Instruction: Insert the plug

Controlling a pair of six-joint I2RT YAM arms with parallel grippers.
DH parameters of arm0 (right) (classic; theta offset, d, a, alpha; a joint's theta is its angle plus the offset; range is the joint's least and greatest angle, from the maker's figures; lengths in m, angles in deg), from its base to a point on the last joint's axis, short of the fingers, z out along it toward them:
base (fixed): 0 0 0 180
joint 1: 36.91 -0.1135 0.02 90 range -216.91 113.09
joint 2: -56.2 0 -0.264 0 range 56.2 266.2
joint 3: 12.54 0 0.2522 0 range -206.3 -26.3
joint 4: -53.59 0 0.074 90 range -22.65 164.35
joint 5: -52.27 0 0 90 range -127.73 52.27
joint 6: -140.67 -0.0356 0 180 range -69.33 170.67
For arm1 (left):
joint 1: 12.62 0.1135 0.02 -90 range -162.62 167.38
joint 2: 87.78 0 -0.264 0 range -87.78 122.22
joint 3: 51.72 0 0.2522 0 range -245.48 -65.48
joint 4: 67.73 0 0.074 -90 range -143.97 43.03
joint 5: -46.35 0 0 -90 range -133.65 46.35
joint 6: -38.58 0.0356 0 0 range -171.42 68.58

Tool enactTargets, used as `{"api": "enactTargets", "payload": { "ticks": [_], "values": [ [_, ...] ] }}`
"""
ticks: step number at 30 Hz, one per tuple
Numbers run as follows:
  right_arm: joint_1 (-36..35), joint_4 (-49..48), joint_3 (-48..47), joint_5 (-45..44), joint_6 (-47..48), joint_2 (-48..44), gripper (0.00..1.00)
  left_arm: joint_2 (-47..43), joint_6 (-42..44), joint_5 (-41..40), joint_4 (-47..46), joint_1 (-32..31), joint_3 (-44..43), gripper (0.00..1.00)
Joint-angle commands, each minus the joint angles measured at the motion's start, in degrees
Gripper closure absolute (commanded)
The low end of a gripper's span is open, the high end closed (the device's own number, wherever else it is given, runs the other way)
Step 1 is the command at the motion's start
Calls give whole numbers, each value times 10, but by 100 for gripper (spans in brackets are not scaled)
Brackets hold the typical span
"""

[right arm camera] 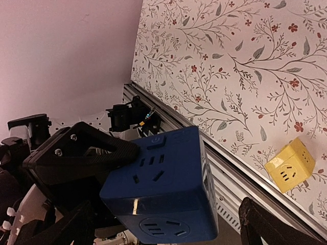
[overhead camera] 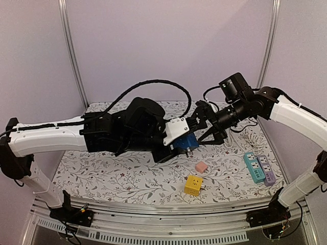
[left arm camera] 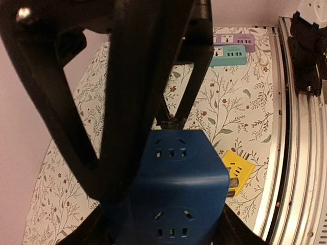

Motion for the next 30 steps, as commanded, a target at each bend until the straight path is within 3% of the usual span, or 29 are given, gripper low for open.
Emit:
{"api": "enactTargets", "payload": {
  "ticks": [1, 17, 30],
  "values": [
    [-9, 12, -11, -22, -12, 11, 3, 10, 31, -8, -12, -9, -27, 49],
    [-39, 42, -13, -59, -2, 30, 18, 57, 38, 2, 13, -9, -72, 42],
    [-51, 30, 10, -85, 0, 11, 77, 55, 1, 8, 13, -10, -69, 36]
  ]
}}
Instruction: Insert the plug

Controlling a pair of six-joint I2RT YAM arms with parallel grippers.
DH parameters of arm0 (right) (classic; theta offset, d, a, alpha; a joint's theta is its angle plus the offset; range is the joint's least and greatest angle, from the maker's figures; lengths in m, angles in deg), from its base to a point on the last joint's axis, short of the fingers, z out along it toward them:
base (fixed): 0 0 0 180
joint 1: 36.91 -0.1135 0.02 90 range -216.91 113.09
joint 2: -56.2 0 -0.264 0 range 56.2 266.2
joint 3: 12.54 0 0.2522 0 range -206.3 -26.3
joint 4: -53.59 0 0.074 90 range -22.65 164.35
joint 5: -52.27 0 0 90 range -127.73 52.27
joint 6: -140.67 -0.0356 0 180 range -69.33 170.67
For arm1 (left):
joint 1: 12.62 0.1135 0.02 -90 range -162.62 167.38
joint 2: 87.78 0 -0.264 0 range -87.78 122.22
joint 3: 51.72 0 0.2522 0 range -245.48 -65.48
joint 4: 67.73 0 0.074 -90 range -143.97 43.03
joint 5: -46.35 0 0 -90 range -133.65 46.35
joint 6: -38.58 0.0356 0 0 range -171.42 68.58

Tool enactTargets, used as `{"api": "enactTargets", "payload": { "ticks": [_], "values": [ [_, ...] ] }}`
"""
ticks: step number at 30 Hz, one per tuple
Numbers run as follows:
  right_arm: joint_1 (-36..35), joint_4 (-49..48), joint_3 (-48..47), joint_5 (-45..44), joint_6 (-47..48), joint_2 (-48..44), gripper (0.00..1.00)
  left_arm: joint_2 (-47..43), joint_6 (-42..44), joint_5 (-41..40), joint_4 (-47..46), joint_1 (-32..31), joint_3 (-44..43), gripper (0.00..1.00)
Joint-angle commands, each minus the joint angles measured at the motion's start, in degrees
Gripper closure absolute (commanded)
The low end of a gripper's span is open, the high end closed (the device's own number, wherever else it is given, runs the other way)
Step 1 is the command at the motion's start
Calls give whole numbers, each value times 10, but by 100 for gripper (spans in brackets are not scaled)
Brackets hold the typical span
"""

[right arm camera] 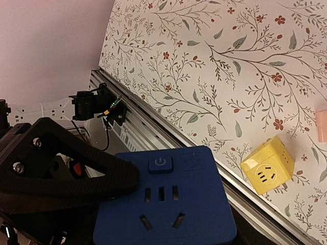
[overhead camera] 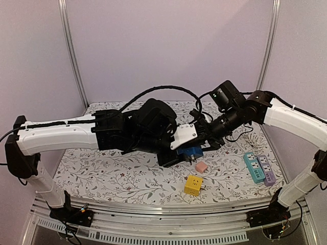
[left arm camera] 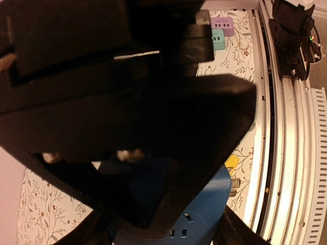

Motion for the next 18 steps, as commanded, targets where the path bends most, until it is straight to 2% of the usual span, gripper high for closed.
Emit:
{"api": "enactTargets", "payload": {
  "ticks": [1, 3, 8, 9, 10, 18],
  "values": [
    [-2, -7, 5, -12, -70, -14, 81, -2, -12, -39, -46, -8, -8, 35],
    [-1, -8, 5, -19, -69, -17, 89, -4, -17, -42, -50, -8, -4, 32],
    [-1, -16, 4, -38, -69, -29, 98, -15, -27, -53, -66, -8, 10, 19],
    [-1, -18, 4, -42, -69, -31, 98, -16, -28, -55, -68, -8, 13, 6],
    [-2, -19, 3, -45, -69, -33, 99, -17, -29, -57, -69, -8, 14, 1],
    [-1, -18, 0, -91, -74, -47, 100, -32, -47, -71, -81, -8, 30, 1]
  ]
}}
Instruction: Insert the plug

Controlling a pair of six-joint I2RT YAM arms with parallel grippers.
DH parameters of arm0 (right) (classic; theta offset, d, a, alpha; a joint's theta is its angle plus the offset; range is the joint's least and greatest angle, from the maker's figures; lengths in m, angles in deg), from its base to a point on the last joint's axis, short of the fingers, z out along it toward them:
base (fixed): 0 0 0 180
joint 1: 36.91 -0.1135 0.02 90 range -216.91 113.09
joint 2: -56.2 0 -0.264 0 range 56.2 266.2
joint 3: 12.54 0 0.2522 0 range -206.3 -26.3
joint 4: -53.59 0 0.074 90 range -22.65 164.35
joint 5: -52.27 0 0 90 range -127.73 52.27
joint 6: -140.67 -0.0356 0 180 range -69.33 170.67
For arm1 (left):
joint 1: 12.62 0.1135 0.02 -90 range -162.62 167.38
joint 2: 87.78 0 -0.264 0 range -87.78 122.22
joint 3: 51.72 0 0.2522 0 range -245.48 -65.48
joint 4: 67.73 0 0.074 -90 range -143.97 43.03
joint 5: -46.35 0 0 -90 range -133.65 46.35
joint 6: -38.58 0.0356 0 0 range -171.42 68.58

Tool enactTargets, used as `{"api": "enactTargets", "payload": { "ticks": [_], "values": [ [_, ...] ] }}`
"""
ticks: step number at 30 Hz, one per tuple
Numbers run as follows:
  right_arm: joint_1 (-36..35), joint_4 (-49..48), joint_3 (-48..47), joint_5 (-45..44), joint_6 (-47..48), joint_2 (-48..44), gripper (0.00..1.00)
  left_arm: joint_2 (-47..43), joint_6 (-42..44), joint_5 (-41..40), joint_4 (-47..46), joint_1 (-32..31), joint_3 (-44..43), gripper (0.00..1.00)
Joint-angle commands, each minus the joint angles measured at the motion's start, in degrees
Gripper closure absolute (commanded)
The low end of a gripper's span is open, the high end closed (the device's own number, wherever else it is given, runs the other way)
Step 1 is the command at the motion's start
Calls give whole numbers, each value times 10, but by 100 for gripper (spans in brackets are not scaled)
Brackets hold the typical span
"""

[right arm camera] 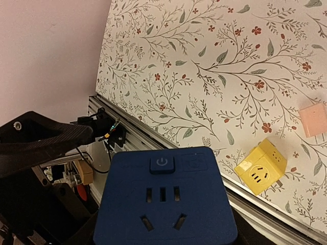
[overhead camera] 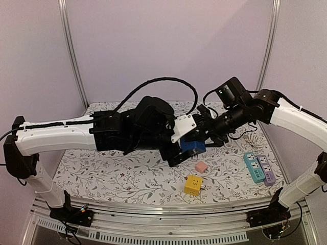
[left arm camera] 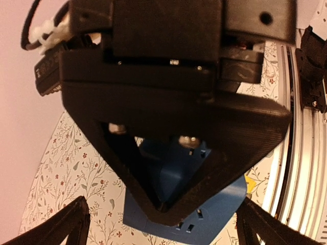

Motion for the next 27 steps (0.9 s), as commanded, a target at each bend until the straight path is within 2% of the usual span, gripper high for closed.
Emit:
{"api": "enactTargets", "payload": {
  "ticks": [1, 7, 14, 19, 24, 27],
  "values": [
    [-1, -10, -2, -45, -13, -20, 100, -25, -19, -14, -19, -8, 22, 0],
    [-1, 7, -8, -81, -22, -24, 100, -54, -59, -40, -47, -7, 42, 1],
    [17, 15, -19, -104, -24, -35, 100, -116, -123, -114, -101, -8, 90, 1],
    [53, 33, -76, -139, -40, -32, 100, -180, -156, -178, -179, -7, 153, 1],
    [75, 27, -127, -178, -125, -19, 100, -227, -192, -200, -283, -4, 212, 1],
    [79, -9, -112, -179, -209, -25, 100, -226, -244, -165, -326, 16, 227, 0]
  ]
}}
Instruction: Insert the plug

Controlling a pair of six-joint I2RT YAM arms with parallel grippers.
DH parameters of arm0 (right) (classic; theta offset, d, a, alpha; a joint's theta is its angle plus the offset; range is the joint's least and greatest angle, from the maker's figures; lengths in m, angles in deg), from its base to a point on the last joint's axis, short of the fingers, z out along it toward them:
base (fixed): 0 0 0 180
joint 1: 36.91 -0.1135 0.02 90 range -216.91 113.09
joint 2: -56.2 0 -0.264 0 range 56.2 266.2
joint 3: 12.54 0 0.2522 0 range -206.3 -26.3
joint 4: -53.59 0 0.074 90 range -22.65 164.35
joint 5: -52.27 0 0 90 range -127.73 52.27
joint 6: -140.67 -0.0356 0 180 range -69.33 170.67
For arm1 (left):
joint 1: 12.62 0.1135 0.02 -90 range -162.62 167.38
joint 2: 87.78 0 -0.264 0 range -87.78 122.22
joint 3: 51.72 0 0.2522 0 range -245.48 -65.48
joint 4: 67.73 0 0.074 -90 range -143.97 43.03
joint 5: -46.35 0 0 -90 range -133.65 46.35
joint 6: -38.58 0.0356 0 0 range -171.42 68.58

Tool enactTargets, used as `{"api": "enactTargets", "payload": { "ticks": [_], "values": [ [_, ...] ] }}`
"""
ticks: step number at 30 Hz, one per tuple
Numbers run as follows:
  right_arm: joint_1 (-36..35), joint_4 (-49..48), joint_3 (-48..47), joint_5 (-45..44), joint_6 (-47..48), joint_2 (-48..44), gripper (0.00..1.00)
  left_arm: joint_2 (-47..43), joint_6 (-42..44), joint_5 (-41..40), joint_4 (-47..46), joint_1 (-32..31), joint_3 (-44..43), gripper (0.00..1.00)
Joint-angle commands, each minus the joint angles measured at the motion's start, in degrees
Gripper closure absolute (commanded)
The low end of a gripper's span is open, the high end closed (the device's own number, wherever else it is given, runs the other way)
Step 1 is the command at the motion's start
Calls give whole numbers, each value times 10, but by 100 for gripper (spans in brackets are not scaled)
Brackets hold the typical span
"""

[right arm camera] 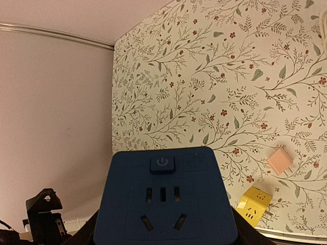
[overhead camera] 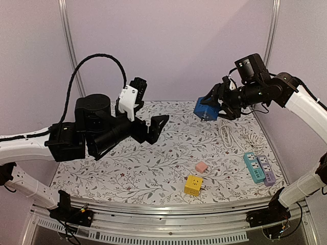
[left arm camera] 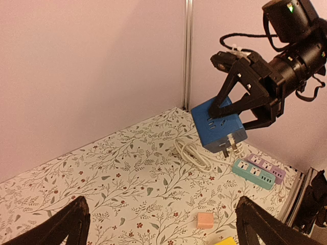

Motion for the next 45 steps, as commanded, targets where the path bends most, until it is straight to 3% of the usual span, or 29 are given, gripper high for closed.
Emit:
{"api": "enactTargets", "payload": {
  "ticks": [1, 7, 13, 24, 35, 39, 45],
  "values": [
    [6, -55, 12, -26, -140, -12, 100, 1, -89, 19, -113, 24, 26, 0],
    [6, -185, 65, 3, -266, -31, 100, 51, -138, 67, -201, 44, 12, 1],
    [5, -215, 74, 11, -347, -27, 100, 120, -136, 78, -241, 46, -30, 1],
    [5, -220, 81, 16, -357, -38, 100, 220, -129, 154, -229, 68, -126, 1],
    [5, -228, 78, 6, -345, -47, 100, 262, -142, 175, -218, 91, -162, 0],
    [5, -231, 76, 4, -339, -48, 100, 276, -146, 180, -212, 96, -176, 5],
    [5, -239, 76, 4, -331, -48, 100, 294, -146, 190, -212, 100, -196, 18]
  ]
}}
